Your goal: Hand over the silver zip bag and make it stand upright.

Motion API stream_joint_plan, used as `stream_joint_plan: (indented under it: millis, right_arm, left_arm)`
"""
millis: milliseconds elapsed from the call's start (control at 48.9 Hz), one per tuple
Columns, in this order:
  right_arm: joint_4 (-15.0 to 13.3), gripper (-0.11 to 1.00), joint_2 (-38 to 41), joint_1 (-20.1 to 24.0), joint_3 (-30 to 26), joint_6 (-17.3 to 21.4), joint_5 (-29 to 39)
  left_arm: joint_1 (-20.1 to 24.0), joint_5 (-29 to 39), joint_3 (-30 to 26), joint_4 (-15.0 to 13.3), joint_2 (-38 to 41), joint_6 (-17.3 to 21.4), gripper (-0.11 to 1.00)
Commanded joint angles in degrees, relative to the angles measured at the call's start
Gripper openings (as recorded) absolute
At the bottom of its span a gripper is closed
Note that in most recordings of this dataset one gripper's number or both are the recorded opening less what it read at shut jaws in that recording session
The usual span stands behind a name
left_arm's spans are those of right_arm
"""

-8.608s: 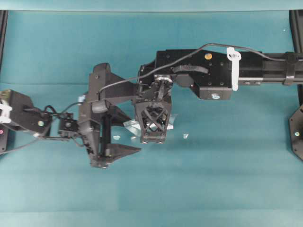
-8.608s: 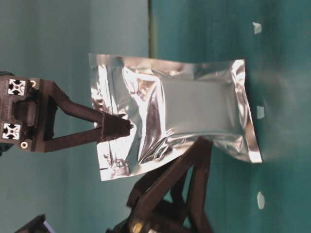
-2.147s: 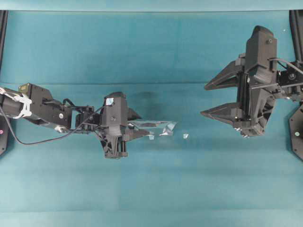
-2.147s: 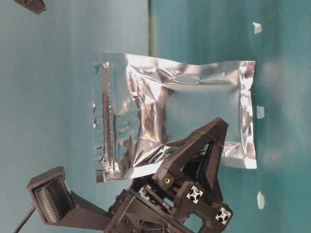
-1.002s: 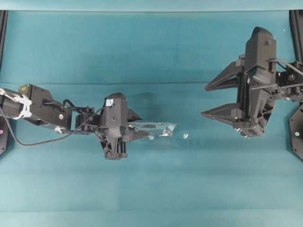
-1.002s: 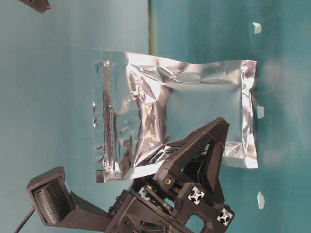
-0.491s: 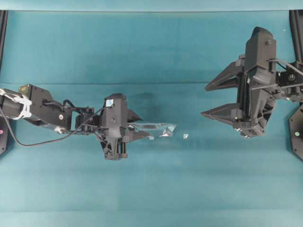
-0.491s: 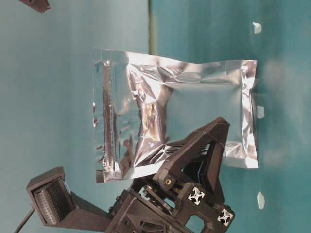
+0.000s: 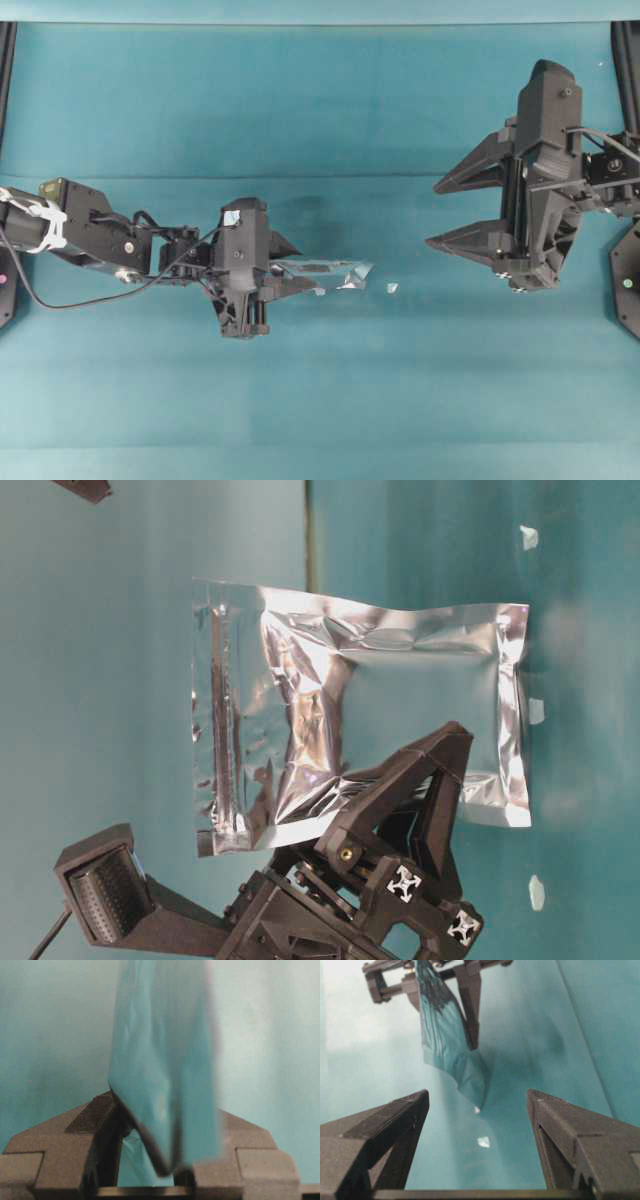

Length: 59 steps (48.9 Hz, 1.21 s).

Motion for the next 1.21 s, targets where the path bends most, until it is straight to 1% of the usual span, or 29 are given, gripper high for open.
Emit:
stream_joint_plan:
  millis: [0, 1186]
  right_arm:
    - [0.0, 0.91, -0.18, 0.09, -0.53, 0.53, -0.44]
    - [0.0, 0.91, -0.18, 0.09, 0.18, 0.62, -0.44]
  left_arm:
    - [-0.44, -0.26, -0.26, 0.09, 0.0, -0.09, 0.22]
    - [-0.44, -0.18, -0.18, 0.18, 0.0, -0.09, 0.22]
